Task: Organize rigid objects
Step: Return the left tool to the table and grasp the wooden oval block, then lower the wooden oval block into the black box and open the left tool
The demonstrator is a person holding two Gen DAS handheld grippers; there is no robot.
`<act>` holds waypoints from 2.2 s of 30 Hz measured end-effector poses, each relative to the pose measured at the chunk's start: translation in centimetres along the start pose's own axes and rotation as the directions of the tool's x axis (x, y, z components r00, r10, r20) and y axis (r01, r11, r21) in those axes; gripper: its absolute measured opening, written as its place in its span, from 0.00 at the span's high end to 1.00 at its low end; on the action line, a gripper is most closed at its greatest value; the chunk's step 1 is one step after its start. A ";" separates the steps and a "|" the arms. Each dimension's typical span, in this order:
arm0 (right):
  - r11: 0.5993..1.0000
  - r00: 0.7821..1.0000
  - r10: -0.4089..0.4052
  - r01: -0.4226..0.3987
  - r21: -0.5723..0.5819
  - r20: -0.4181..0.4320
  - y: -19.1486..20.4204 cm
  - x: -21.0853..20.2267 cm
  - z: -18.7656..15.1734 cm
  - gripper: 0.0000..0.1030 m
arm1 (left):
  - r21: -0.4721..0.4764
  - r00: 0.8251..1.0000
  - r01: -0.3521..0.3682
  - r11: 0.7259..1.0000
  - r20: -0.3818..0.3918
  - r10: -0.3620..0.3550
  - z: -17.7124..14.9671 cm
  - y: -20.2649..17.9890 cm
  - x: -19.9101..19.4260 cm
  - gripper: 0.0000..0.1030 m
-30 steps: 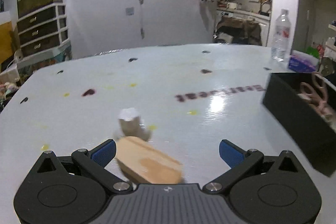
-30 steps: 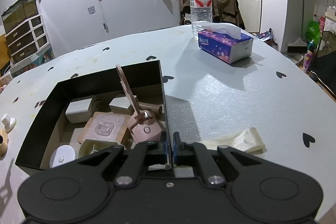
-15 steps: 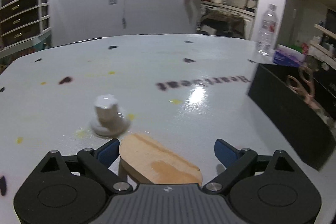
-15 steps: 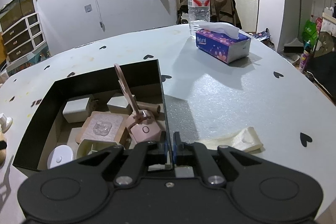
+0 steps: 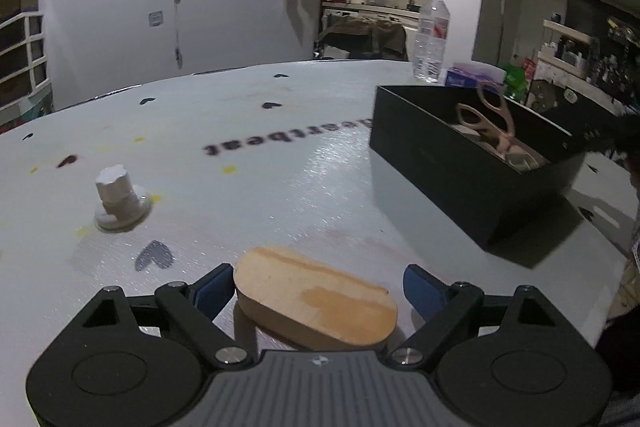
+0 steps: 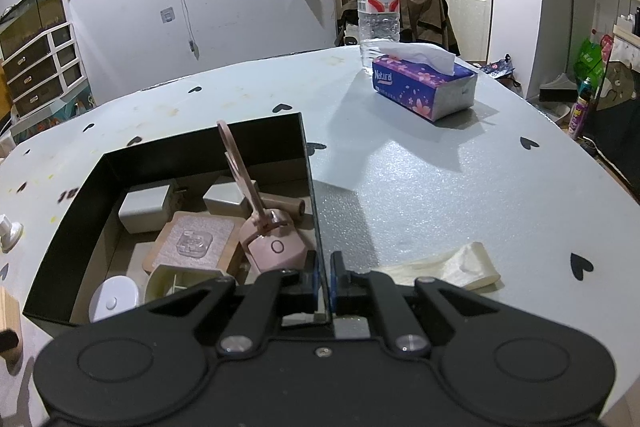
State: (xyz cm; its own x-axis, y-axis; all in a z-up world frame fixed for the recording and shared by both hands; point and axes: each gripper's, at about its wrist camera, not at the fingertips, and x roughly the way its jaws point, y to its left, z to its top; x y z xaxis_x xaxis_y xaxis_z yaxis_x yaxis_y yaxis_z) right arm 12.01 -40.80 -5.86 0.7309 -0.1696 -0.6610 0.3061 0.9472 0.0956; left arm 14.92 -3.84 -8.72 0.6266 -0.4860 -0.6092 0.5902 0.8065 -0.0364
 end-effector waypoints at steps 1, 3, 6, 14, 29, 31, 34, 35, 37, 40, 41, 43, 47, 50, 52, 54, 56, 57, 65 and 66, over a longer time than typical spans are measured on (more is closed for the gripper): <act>1.000 1.000 0.000 0.000 -0.001 0.000 0.0 0.0 0.0 0.94 | 0.011 1.000 0.002 1.000 -0.004 -0.002 -0.2 -0.2 0.0 0.10; 1.000 1.000 0.000 0.000 -0.003 0.000 0.0 0.0 0.0 0.94 | 0.020 1.000 0.002 1.000 -0.015 -0.001 -0.7 -0.3 0.1 0.10; 1.000 1.000 0.005 -0.005 -0.002 0.003 -0.1 -0.1 -0.1 0.94 | 0.020 1.000 -0.018 1.000 -0.010 0.019 -1.1 -0.3 0.0 0.19; 1.000 1.000 0.011 -0.011 -0.004 0.002 -0.3 -0.2 -0.2 0.94 | -0.008 1.000 -0.019 1.000 0.023 0.019 0.2 -0.5 -0.7 0.19; 1.000 1.000 0.018 -0.018 0.005 0.005 -0.1 -0.3 -0.2 0.95 | 0.092 0.964 0.213 0.973 0.139 -0.224 9.9 -8.1 1.8 0.19; 1.000 1.000 0.021 -0.021 0.004 0.004 0.0 -0.3 -0.2 0.95 | 0.088 0.961 0.248 0.965 0.106 -0.256 10.7 -9.3 2.9 0.19; 1.000 1.000 0.029 -0.029 0.005 0.001 -0.1 -0.3 -0.2 0.95 | 0.019 0.963 0.267 0.964 0.025 -0.267 11.4 -10.9 4.6 0.19; 1.000 1.000 0.031 -0.031 0.005 0.002 -0.1 -0.3 -0.2 0.95 | -0.001 0.962 0.273 0.962 0.004 -0.273 11.6 -11.4 5.1 0.19; 0.999 0.999 0.036 -0.036 0.008 0.004 -0.2 -0.3 -0.2 0.95 | -0.036 0.959 0.284 0.958 -0.018 -0.284 11.8 -12.1 5.8 0.19; 0.999 0.999 0.047 -0.047 0.013 0.007 -0.5 -0.3 -0.2 0.95 | -0.065 0.959 0.282 0.957 -0.025 -0.284 12.3 -12.7 6.8 0.19; 0.999 0.999 0.049 -0.049 0.014 0.008 -0.5 -0.3 -0.2 0.95 | -0.056 0.959 0.282 0.958 -0.021 -0.284 12.5 -12.9 7.0 0.19; 0.998 0.999 0.053 -0.053 0.014 0.009 -0.6 -0.3 -0.2 0.94 | -0.047 0.961 0.275 0.960 -0.019 -0.276 13.2 -13.3 7.7 0.19; 0.998 0.998 0.057 -0.057 0.017 0.008 -0.8 -0.3 -0.2 0.94 | -0.077 0.963 0.259 0.963 -0.053 -0.264 14.3 -13.7 9.6 0.19; 0.998 0.998 0.058 -0.058 0.016 0.005 -0.8 -0.3 -0.1 0.94 | -0.097 0.965 0.243 0.965 -0.081 -0.251 14.8 -14.0 10.9 0.19; 0.998 0.998 0.059 -0.059 0.016 0.006 -0.8 -0.3 -0.1 0.94 | -0.119 0.967 0.226 0.967 -0.092 -0.237 15.0 -14.0 11.7 0.19; 0.998 0.998 0.060 -0.060 0.019 0.008 -0.8 -0.3 -0.1 0.94 | -0.151 0.969 0.213 0.965 -0.097 -0.229 15.0 -13.7 12.3 0.19; 0.998 0.998 0.061 -0.061 0.021 0.010 -0.9 -0.3 -0.2 0.94 | -0.178 0.970 0.197 0.964 -0.110 -0.218 14.9 -13.3 12.9 0.19; 0.998 0.998 0.061 -0.061 0.020 0.011 -0.9 -0.3 -0.2 0.94 | -0.191 0.970 0.189 0.963 -0.118 -0.214 14.9 -13.1 13.2 0.19; 0.998 0.998 0.060 -0.060 0.015 0.009 -0.8 -0.3 -0.2 0.94 | -0.163 0.962 0.224 0.961 -0.124 -0.245 14.6 -13.5 12.7 0.07; 0.998 0.998 0.059 -0.059 0.014 0.008 -0.8 -0.3 -0.2 0.94 | -0.164 0.961 0.224 0.961 -0.129 -0.246 14.6 -13.5 12.6 0.07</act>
State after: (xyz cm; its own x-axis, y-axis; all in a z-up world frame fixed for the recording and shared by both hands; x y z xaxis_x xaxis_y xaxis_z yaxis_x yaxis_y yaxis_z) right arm 11.45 -41.43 -5.92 0.7529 -0.1154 -0.6479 0.2707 0.9517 0.1451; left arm 22.28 -25.78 -4.40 0.3914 -0.6218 -0.6783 0.6238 0.7212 -0.3012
